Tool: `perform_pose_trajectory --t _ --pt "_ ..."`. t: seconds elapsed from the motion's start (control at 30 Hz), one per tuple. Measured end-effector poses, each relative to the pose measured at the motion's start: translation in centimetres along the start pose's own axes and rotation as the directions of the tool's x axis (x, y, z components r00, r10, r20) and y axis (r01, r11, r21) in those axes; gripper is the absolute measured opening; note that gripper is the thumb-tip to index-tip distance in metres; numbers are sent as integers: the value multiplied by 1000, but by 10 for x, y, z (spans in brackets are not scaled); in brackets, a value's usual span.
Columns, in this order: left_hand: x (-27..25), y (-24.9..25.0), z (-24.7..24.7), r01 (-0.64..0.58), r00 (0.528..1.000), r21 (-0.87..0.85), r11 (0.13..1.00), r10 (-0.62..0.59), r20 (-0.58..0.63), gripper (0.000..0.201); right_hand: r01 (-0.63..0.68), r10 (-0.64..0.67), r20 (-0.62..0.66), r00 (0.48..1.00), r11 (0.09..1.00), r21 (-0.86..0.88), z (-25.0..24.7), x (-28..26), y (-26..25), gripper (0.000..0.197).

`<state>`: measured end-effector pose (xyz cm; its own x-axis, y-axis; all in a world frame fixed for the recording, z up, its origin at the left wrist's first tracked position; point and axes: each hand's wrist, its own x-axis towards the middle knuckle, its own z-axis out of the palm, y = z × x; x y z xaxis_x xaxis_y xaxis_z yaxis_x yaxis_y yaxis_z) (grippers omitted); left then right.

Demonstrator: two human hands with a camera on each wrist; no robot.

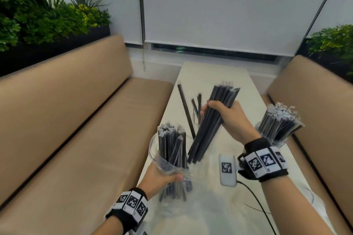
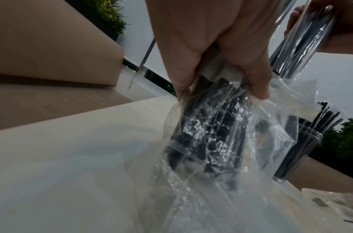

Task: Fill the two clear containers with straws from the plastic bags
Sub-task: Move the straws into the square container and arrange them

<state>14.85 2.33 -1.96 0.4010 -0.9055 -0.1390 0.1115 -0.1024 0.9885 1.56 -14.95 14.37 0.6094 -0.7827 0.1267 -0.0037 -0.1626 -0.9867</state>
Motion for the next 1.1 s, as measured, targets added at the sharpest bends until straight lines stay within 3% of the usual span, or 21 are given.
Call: perform_pose_trajectory --t 0.13,0.2,0.27,0.37,0.5,0.63,0.7,0.8,0.9,1.0,1.1 --pt "4 8 -2 -15 1000 53 998 15 -7 53 -10 12 -28 1000 997 80 -11 11 -21 10" --pt "8 11 -2 -35 999 84 996 34 18 67 -86 86 -5 996 996 20 -12 17 -12 24" --pt "14 15 0 -66 996 154 986 55 73 71 -244 250 63 966 966 -87 -8 18 4 49" --pt "20 18 3 -100 986 228 969 65 157 76 -389 419 145 896 900 -199 0 16 34 35" --pt "20 17 5 -114 978 261 959 63 197 86 -423 465 91 881 858 -293 -2 23 70 76" --pt "18 16 7 -109 981 263 959 61 184 75 -453 479 22 877 843 -289 -6 19 68 84" --pt "16 15 5 -91 983 250 964 47 176 74 -469 487 6 873 843 -266 -5 12 57 73" --pt "9 12 -3 -56 989 216 975 24 149 71 -485 499 34 866 855 -186 -7 6 43 23" --pt "0 11 -13 -7 996 204 979 -12 92 64 -475 483 39 875 870 -130 -15 3 36 27" --pt "-3 8 -21 29 998 170 985 -39 52 68 -434 437 26 899 897 -82 -19 4 23 17" --pt "-3 4 -26 47 998 156 987 -52 29 62 -333 338 -53 940 939 91 -25 12 1 14"
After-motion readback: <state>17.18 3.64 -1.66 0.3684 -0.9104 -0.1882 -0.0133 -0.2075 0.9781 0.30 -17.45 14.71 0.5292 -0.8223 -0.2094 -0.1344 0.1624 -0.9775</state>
